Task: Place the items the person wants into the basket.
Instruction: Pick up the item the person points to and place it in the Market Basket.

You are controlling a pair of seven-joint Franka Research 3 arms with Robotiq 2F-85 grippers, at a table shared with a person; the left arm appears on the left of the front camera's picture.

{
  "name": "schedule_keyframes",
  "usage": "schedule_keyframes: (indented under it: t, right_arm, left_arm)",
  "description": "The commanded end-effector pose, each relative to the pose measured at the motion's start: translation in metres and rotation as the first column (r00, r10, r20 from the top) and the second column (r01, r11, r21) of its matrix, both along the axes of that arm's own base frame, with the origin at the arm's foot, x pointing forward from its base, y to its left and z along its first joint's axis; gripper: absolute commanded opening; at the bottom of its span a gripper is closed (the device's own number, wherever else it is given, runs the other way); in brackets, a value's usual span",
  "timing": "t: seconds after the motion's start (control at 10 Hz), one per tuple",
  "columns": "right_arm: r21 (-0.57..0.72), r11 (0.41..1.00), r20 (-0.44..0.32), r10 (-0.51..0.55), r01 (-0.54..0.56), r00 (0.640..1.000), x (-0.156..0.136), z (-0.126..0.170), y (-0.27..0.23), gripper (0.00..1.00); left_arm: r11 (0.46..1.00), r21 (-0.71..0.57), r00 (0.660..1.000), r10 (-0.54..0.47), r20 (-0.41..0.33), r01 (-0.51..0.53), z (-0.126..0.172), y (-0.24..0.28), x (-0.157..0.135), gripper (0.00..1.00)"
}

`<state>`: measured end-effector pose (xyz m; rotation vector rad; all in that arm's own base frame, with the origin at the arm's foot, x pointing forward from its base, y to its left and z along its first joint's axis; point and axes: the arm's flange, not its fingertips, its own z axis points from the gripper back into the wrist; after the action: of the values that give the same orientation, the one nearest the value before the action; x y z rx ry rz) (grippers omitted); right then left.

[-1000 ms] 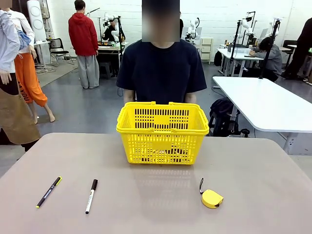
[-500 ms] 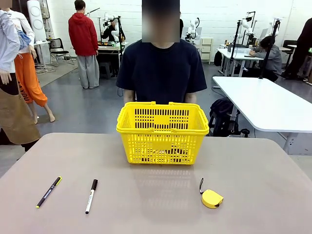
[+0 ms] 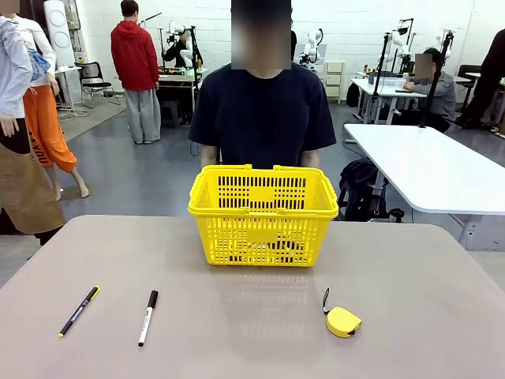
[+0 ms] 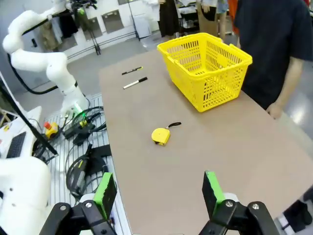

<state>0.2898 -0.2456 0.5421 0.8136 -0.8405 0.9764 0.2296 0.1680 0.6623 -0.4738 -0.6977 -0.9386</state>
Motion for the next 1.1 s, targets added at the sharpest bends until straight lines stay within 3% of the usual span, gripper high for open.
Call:
schedule_keyframes:
  t: [0.0, 0.1, 0.2, 1.0]
  right_arm:
    - [0.002, 0.997, -0.022, -0.080, 0.080, 0.997, -0.003, 0.000, 0.025, 0.93]
    - [-0.054, 0.995, -0.014, -0.088, 0.087, 0.996, -0.002, 0.004, 0.034, 0.93]
    - [-0.006, 1.000, -0.013, -0.023, 0.023, 1.000, -0.002, 0.003, 0.008, 0.93]
    - [-0.006, 1.000, -0.013, -0.023, 0.023, 1.000, -0.002, 0.003, 0.008, 0.93]
  left_arm:
    - [1.000, -0.010, 1.000, -0.021, 0.016, 0.021, 0.000, 0.001, -0.001, 1.00]
    - [1.000, -0.010, 1.000, -0.021, 0.016, 0.021, 0.000, 0.001, -0.001, 1.00]
    - [1.000, -0.010, 1.000, -0.021, 0.016, 0.021, 0.000, 0.001, -0.001, 1.00]
    - [1.000, -0.010, 1.000, -0.021, 0.016, 0.021, 0.000, 0.001, -0.001, 1.00]
